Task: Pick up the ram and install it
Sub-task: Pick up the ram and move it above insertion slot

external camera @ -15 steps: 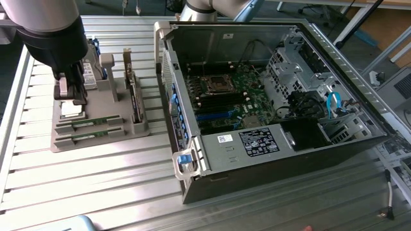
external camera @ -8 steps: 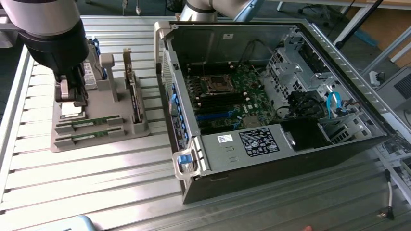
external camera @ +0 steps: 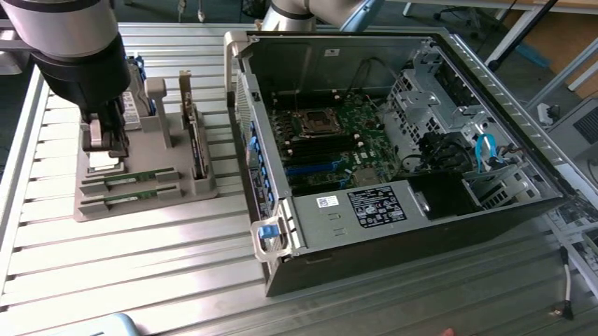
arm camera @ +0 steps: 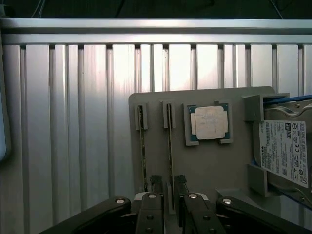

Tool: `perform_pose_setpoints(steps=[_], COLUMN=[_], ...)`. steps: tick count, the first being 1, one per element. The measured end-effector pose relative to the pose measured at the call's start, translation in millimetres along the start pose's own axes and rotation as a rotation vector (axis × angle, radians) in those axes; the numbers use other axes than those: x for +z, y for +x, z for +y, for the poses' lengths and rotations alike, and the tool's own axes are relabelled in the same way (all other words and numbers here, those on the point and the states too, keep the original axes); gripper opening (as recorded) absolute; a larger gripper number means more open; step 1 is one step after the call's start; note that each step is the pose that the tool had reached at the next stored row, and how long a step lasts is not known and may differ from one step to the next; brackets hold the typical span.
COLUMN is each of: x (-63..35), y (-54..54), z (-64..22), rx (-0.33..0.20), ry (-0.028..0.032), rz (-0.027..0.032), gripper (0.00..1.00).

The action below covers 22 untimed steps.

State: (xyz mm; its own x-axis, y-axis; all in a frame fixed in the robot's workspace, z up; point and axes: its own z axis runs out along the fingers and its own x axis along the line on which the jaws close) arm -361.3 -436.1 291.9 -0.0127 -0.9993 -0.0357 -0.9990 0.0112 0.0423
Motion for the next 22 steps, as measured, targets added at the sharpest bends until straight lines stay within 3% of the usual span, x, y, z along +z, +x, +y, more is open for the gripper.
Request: perform_pose_setpoints(steps=[22], x=[13.1], y=[0.5], z=[-0.5], rx=[0.000], ry=[-0.0001], rz=[0.0000], gripper=[0.24])
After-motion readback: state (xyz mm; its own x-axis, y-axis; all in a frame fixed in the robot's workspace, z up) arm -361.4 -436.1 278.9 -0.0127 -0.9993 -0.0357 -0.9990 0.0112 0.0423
